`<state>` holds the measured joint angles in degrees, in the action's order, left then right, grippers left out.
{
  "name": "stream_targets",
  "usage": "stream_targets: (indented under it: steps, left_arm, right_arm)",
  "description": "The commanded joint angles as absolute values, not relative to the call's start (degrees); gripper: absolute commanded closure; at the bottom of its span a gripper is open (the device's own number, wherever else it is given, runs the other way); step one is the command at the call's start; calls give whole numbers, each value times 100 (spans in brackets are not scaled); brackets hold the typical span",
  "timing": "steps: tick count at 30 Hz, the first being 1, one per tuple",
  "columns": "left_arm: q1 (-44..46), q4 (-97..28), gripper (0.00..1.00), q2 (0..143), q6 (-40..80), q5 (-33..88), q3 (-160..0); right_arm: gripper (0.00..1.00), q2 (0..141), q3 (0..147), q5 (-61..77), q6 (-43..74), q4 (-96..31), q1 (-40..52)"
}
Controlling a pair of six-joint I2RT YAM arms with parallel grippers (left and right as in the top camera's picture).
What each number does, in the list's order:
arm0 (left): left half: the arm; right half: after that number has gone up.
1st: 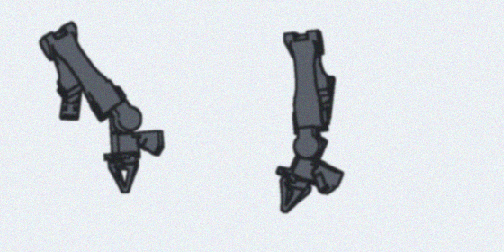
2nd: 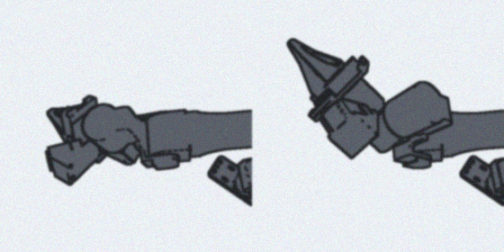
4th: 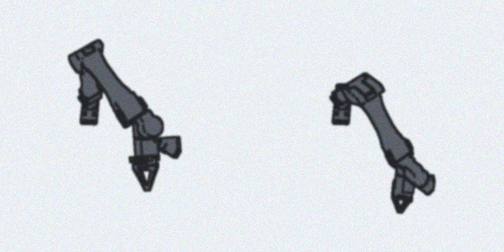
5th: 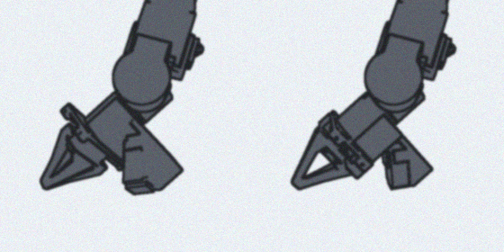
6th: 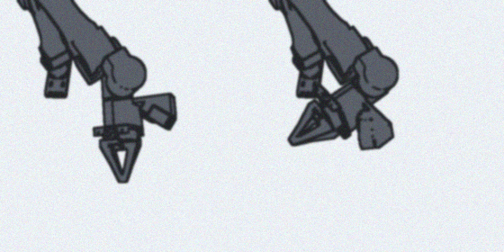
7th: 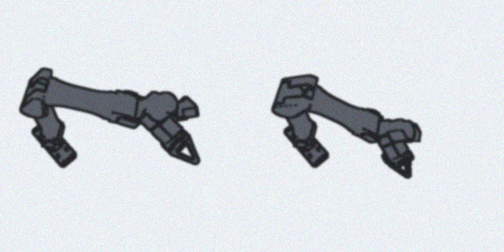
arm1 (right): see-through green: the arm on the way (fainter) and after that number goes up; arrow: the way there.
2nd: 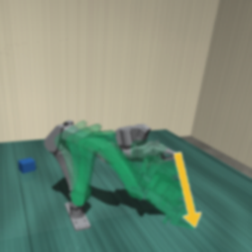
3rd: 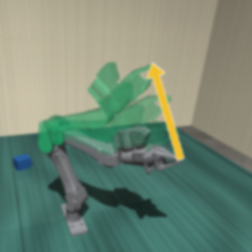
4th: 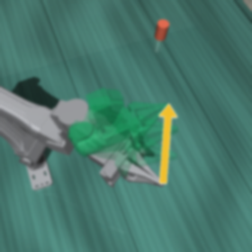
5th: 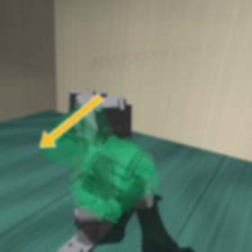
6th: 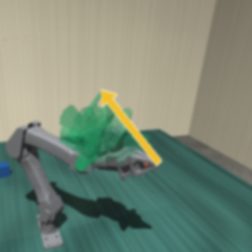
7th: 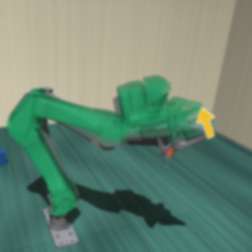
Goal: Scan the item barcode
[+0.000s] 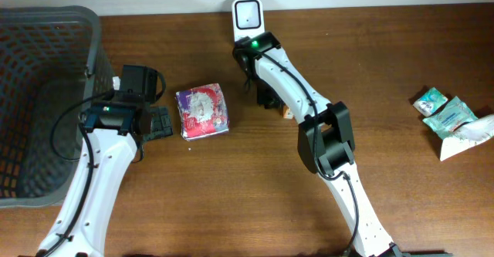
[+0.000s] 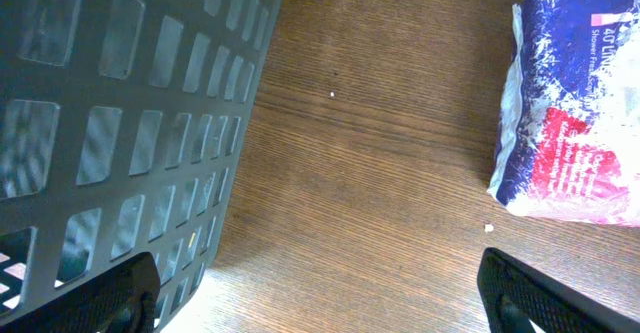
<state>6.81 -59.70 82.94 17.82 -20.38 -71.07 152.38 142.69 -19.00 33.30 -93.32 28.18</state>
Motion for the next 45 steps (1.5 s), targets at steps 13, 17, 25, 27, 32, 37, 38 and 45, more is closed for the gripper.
stream_targets:
  steps: [13,17,25,27,32,37,38,45]
  left_arm:
    - [659,-5961,1,8272,1844,-2036,-7105]
    - [659,-5961,1,8272,1844,-2036,-7105]
    - [659,-5961,1,8272,1844,-2036,-7105]
    - [659,-5961,1,8272,1844,-2036,-7105]
    - [659,-5961,1,8272,1841,-2036,-7105]
    - [659,-5961,1,8272,1844,-2036,-7105]
    - [659,-5961,1,8272,1844,-2036,-7105]
    - [659,-5964,1,8272,1844,-2036,-7105]
  right_arm:
    - [90,15200,15130,-1361,2532,-9719,2838]
    - [96,15220,15071,-2123,2987,-9736,2845]
    - [96,15220,14167,-2534,3089,-9467,2821]
    - [96,15220,14105,-2119,3028,-9323,2821]
    - [87,15192,14414,-2274,2877,-9736,2733]
    - [76,15109,14597,-1288,2637,-9494,2731]
    - [72,15109,14597,-1127,2637,-9382,2731]
    - [66,15098,14671,-1046,2639,-9227,2729]
